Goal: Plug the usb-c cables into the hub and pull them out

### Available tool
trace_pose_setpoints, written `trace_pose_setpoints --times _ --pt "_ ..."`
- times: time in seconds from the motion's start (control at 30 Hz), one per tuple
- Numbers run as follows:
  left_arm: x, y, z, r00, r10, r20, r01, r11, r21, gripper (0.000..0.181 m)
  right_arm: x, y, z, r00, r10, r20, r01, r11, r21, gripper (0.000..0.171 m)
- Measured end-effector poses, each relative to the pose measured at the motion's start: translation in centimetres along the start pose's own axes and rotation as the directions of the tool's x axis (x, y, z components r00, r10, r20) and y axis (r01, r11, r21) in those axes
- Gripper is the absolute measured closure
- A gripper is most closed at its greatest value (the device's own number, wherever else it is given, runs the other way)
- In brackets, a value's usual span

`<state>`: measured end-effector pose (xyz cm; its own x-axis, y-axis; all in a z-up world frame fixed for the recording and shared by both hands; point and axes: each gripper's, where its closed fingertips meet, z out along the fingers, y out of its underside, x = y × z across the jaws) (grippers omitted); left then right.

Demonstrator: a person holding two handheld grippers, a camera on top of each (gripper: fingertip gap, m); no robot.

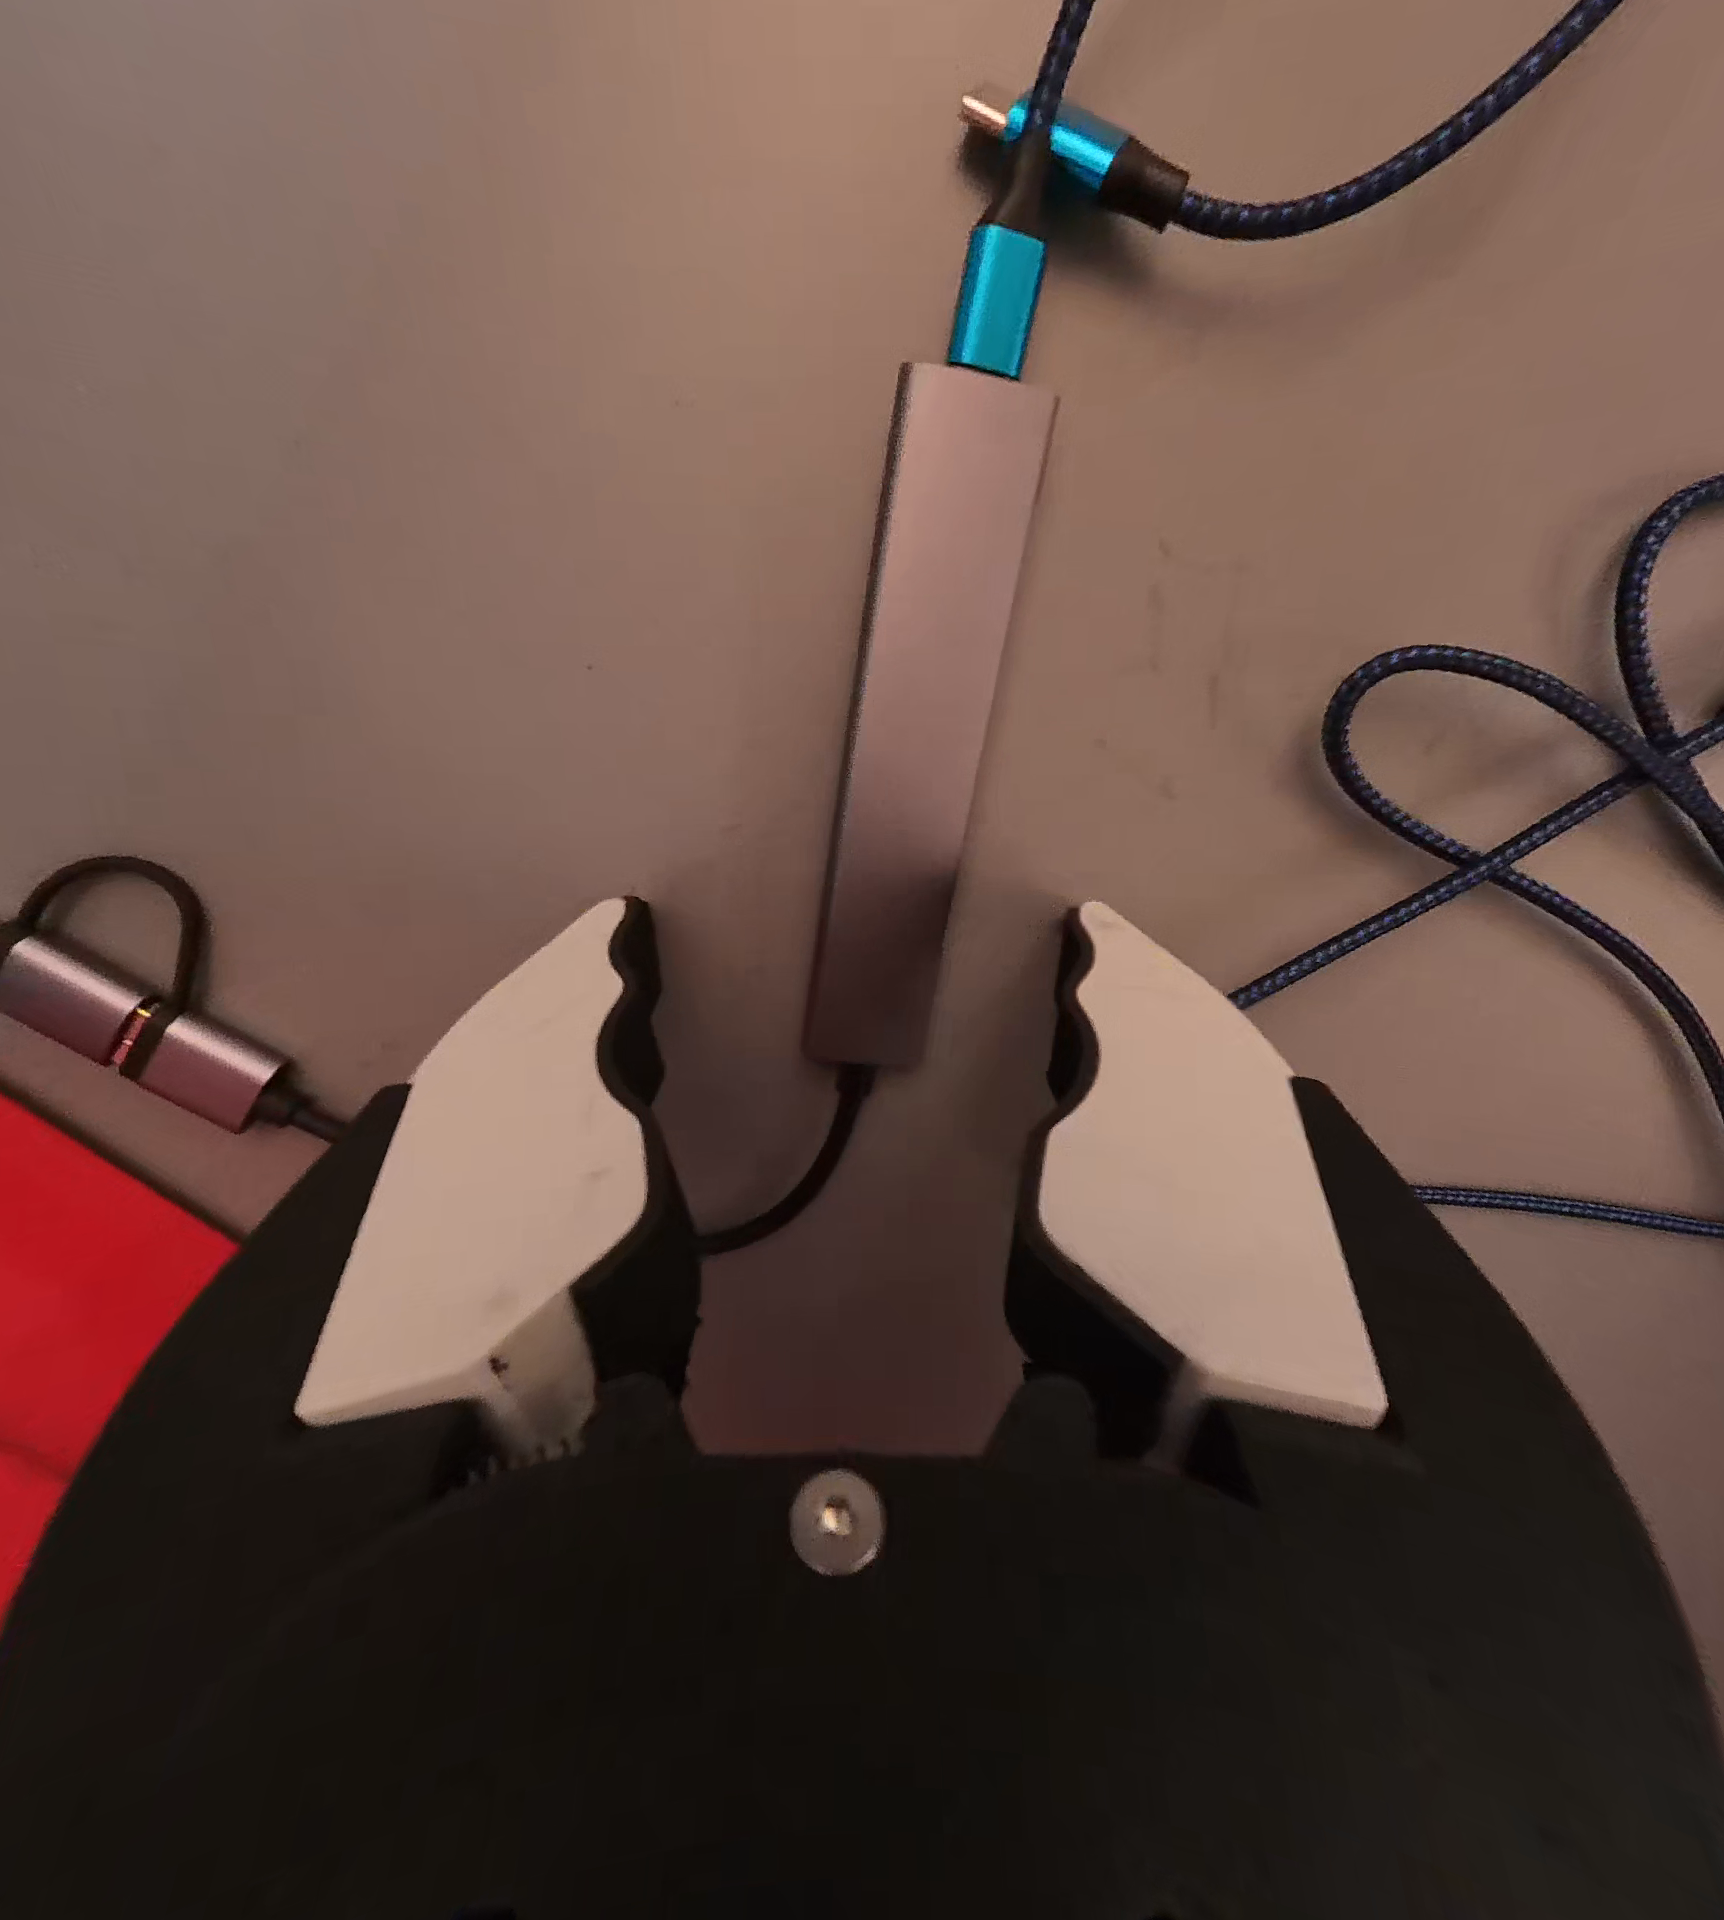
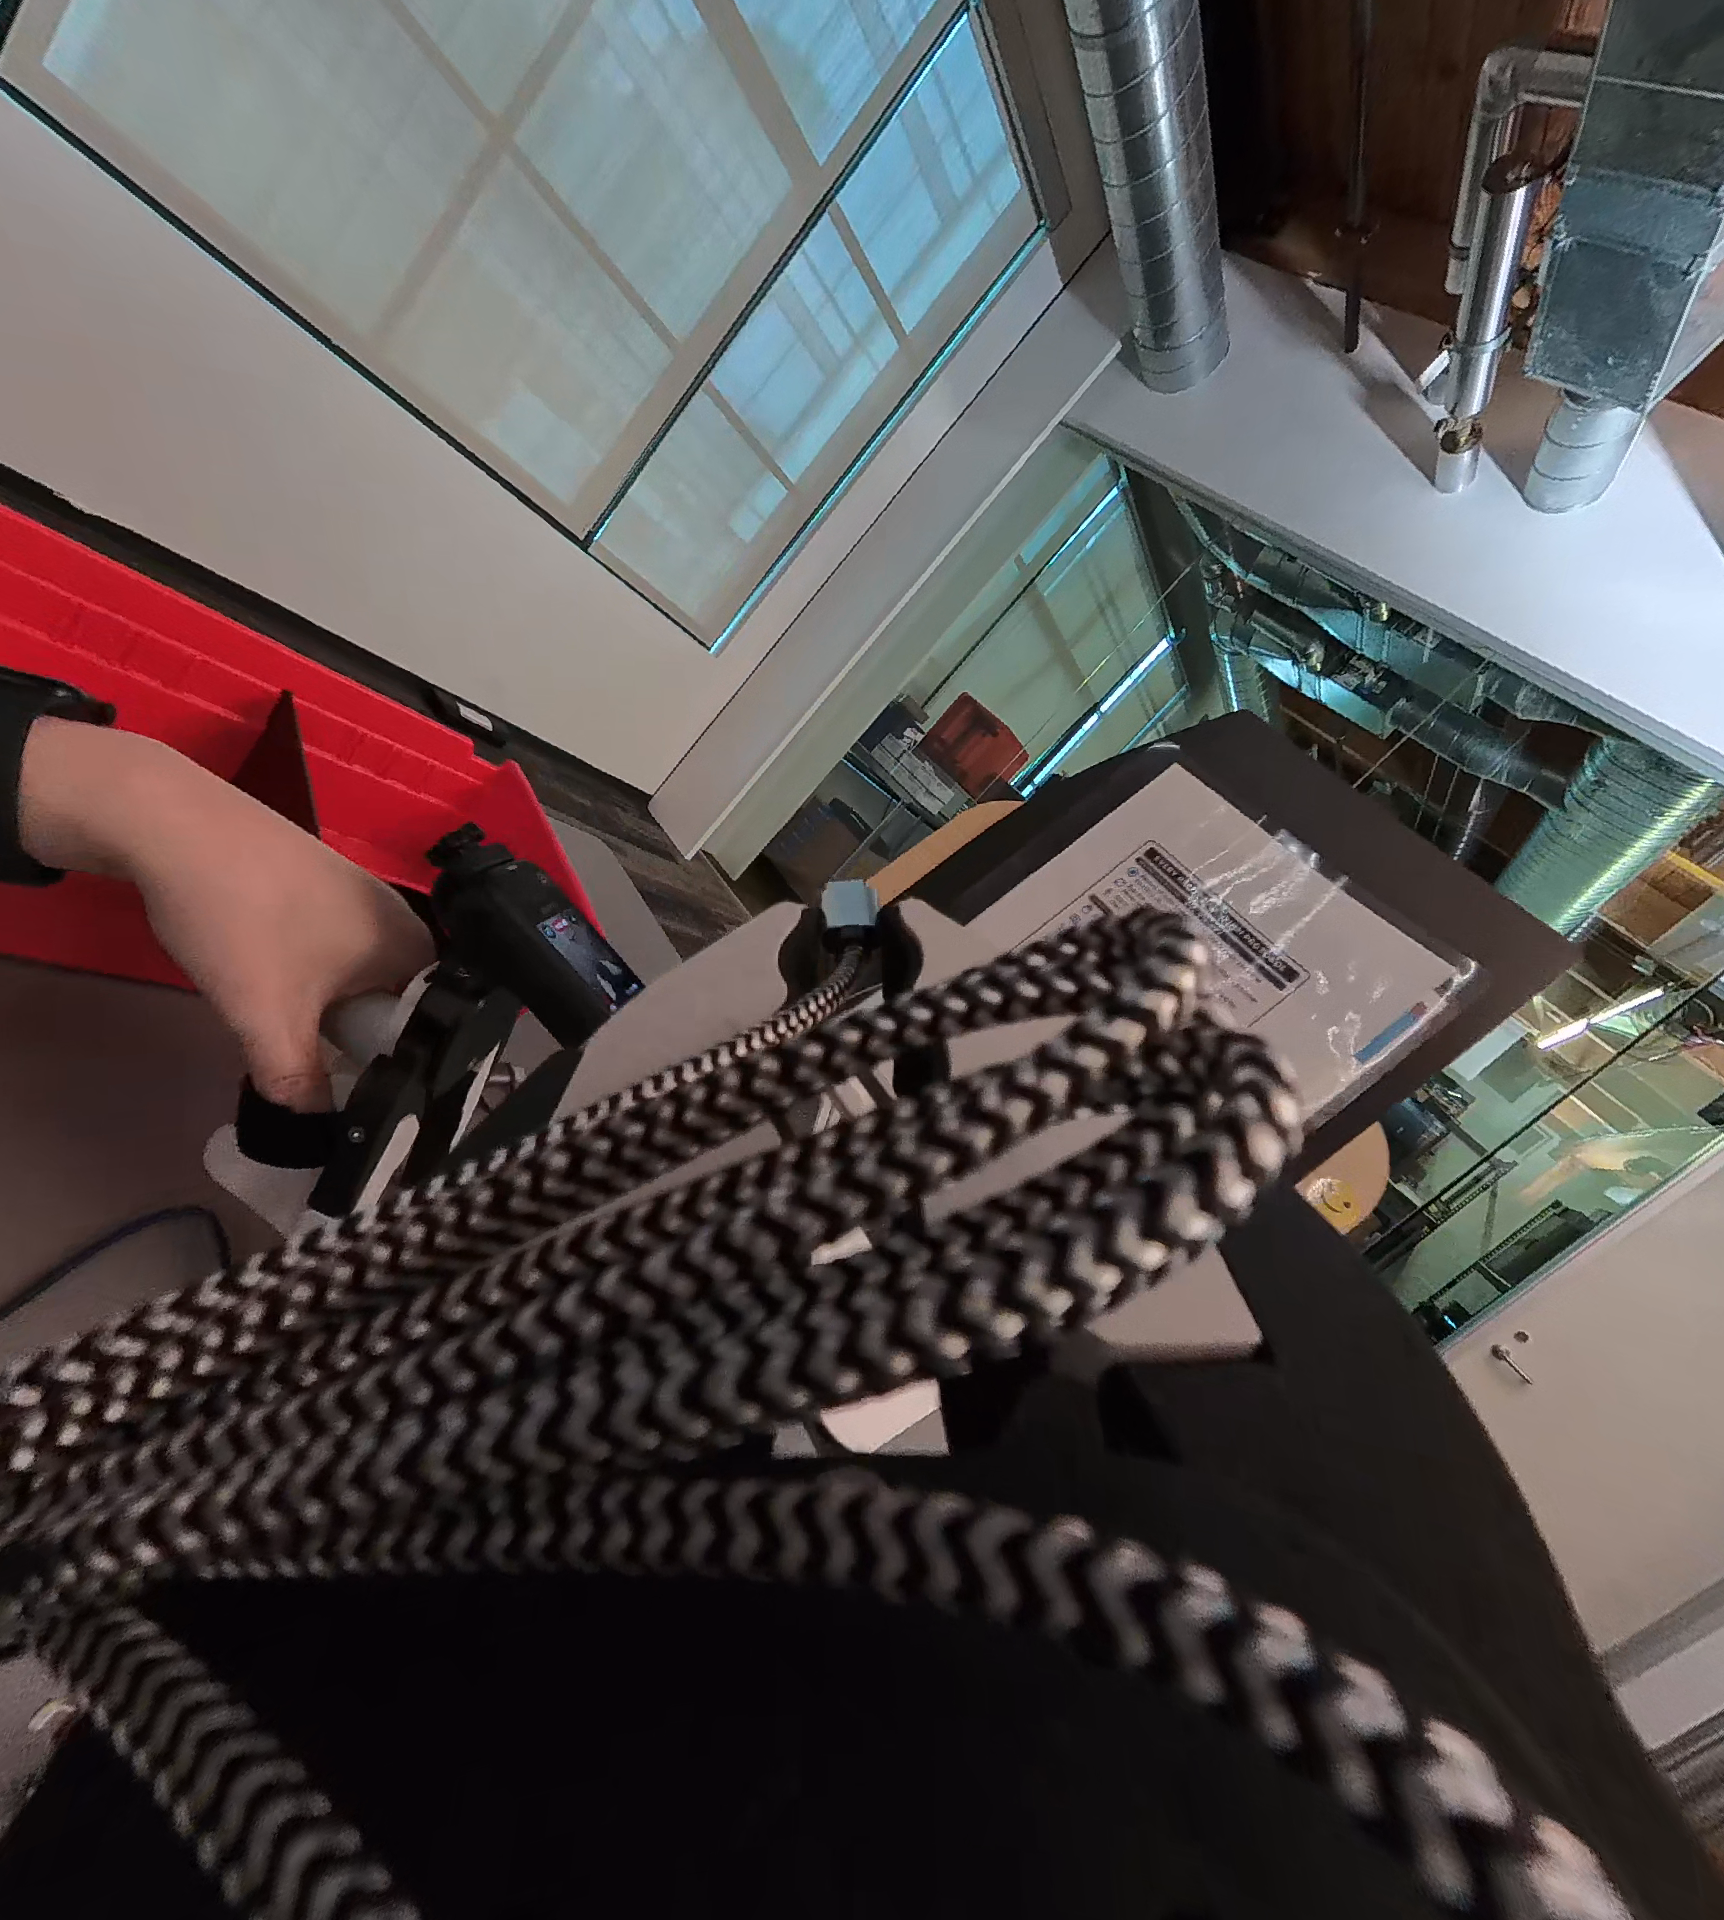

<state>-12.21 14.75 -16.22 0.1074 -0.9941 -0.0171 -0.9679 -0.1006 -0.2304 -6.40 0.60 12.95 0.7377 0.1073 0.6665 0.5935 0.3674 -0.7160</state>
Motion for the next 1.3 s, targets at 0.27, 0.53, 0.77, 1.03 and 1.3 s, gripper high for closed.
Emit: trace_pose_setpoints --times 0.27,0.53,0.77,1.03,1.3 --pt "0.4 0.3 -0.3 0.999 0.034 -0.029 -0.036 0.999 -0.038 0.159 -0.9 1.3 0.6 0.999 -0.025 0.031 0.026 0.998 -0.053 0.159" --pt "1.3 -1.1 -1.8 0.984 -0.074 -0.159 0.084 0.995 0.057 0.160 -1.3 3.2 1.0 0.998 -0.038 0.051 0.044 0.992 -0.115 0.159" --pt "4.4 -4.2 -6.5 0.870 -0.077 -0.487 0.232 0.935 0.267 0.160 -3.1 6.2 1.9 0.993 -0.042 0.111 0.066 0.973 -0.221 0.160" --pt "4.4 -4.3 -7.5 0.828 -0.094 -0.553 0.287 0.918 0.274 0.160 -10.6 11.5 2.1 0.881 0.243 0.405 -0.027 0.883 -0.469 0.161" --pt "5.9 -4.8 -9.9 0.758 -0.049 -0.651 0.321 0.896 0.306 0.160 -13.7 17.6 3.0 0.871 0.415 0.261 -0.146 0.727 -0.671 0.159"
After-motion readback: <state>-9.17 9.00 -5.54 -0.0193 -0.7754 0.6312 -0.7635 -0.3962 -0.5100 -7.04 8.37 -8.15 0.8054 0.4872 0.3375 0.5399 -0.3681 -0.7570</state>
